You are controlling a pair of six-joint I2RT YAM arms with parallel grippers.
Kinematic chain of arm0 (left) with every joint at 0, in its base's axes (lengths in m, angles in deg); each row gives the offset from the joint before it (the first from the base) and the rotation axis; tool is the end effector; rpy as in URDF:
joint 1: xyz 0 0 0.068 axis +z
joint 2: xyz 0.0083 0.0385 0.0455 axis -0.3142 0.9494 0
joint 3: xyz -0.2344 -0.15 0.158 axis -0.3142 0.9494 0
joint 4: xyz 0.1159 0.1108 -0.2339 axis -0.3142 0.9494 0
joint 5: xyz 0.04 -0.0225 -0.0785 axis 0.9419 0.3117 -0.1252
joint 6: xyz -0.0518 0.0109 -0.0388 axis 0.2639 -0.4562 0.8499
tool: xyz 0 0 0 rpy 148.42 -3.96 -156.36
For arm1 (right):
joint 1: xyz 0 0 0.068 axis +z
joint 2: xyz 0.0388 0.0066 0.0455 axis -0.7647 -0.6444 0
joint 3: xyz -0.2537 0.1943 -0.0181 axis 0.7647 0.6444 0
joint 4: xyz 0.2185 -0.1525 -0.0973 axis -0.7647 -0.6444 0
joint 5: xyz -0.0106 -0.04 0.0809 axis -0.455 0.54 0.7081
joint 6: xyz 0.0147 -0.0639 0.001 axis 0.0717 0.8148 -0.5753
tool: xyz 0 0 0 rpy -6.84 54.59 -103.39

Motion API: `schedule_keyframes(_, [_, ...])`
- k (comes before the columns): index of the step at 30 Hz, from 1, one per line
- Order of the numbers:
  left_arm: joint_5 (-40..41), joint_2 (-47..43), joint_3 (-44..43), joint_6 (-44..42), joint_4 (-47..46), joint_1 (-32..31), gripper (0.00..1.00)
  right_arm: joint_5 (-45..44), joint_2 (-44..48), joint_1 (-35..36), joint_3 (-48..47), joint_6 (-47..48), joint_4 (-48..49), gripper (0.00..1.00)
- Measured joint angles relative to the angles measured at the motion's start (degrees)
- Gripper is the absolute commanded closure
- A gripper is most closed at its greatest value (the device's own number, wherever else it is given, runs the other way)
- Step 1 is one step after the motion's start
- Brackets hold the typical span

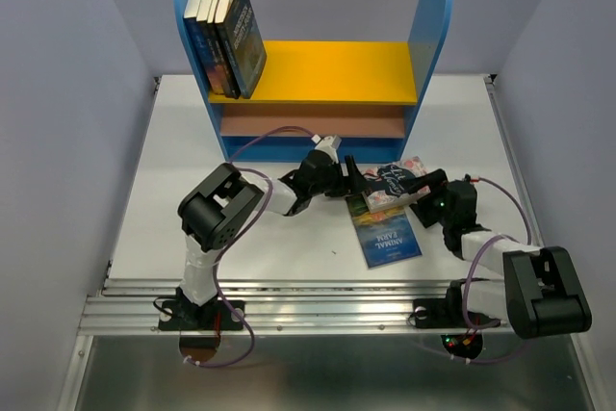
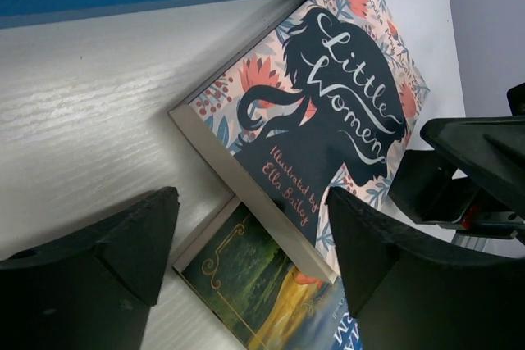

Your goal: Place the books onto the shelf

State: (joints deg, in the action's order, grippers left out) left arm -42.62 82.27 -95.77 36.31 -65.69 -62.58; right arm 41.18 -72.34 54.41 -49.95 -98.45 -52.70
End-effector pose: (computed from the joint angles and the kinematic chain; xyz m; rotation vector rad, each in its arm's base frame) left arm 0.3180 -0.3244 0.1698 0.1834 2.0635 -1.1832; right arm 0.2162 0.0223 0.1544 1.0297 1.9471 0.8010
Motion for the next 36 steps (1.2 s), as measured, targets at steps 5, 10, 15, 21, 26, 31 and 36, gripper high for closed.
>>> schedule_keyframes(5, [-0.15, 2.01, -2.27, 0.0, 0.48, -0.17, 0.24, -0.04, -2.75, 0.0, 1.14, -2.49, 5.88, 0.0])
schedule_keyframes(10, [-0.26, 2.82, -3.52, -0.13, 1.46, -0.48, 0.29, 0.13, -5.4, 0.0, 2.23, -4.98, 11.28, 0.18])
schedule_keyframes(15, [-0.44, 2.91, -4.11, -0.59, 2.71, -0.87, 0.36, -0.31, -9.03, -0.09, 3.72, -7.98, 15.52, 0.32])
schedule_keyframes(21, [-1.51, 3.89, -5.22, -1.46, 3.41, -1.14, 0.39, -0.02, -13.79, -0.11, 5.64, -10.93, 23.8, 0.49])
schedule_keyframes(26, [-1.75, 3.89, -5.33, -2.19, 3.67, -1.22, 0.39, 0.74, -17.75, -0.37, 6.8, -12.13, 28.83, 0.99])
schedule_keyframes(31, [-2.25, 3.76, -5.31, -2.71, 3.93, -1.51, 0.38, 0.94, -17.38, -0.39, 7.8, -11.85, 30.51, 0.99])
schedule_keyframes(36, [-3.06, -0.48, -2.99, -3.61, 6.14, -1.75, 0.28, 0.74, -6.86, -0.39, 9.7, -8.52, 22.75, 0.99])
